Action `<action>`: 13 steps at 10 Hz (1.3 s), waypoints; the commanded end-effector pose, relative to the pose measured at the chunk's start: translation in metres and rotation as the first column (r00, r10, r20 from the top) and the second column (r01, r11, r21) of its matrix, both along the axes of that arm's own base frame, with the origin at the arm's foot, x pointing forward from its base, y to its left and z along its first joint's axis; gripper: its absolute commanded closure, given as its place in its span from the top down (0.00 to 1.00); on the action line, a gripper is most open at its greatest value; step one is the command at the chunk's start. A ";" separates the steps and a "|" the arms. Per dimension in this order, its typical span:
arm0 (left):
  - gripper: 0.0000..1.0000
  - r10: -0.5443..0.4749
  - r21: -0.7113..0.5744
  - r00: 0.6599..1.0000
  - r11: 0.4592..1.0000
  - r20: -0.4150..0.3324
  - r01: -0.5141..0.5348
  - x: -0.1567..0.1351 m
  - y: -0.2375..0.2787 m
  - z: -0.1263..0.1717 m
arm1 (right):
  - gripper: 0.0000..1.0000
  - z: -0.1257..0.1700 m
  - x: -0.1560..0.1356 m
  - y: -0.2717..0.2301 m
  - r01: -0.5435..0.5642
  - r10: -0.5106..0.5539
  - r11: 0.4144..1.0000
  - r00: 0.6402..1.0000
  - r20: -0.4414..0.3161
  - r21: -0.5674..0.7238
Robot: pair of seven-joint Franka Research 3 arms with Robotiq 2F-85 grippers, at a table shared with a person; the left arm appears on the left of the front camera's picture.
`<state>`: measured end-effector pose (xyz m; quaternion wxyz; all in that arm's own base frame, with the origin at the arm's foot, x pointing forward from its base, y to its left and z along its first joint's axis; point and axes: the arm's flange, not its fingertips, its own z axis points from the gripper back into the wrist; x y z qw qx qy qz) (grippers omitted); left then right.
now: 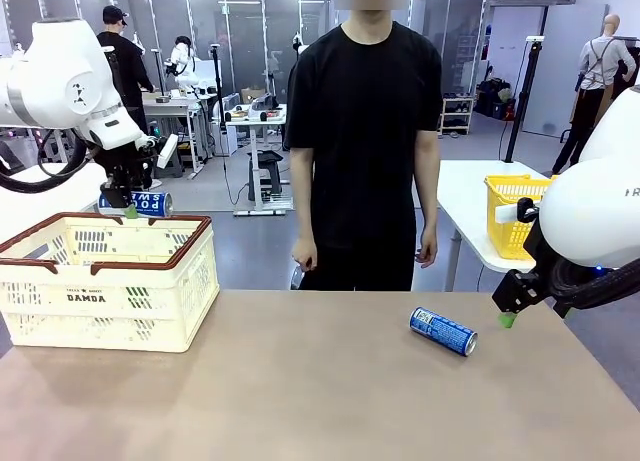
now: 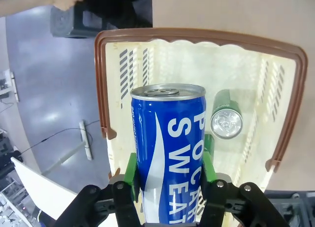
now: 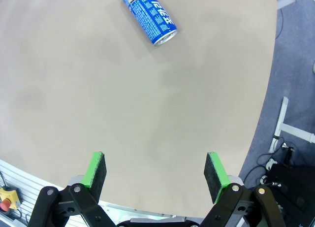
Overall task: Place the drinks into the Shopping basket.
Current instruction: Pick up one drink and place it into the Shopping basket.
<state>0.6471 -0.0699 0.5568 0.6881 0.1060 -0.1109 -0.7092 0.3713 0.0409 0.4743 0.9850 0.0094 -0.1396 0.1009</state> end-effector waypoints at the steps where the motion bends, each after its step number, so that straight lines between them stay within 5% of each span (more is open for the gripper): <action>1: 0.57 -0.029 -0.020 1.000 0.999 -0.009 0.029 0.021 0.009 -0.016 | 1.00 0.001 0.001 -0.002 -0.016 0.016 1.000 1.000 -0.002 -0.007; 13: 0.57 0.022 -0.028 0.998 0.999 -0.064 -0.023 0.068 0.043 -0.129 | 1.00 0.001 0.001 -0.002 -0.016 0.016 1.000 1.000 -0.002 -0.007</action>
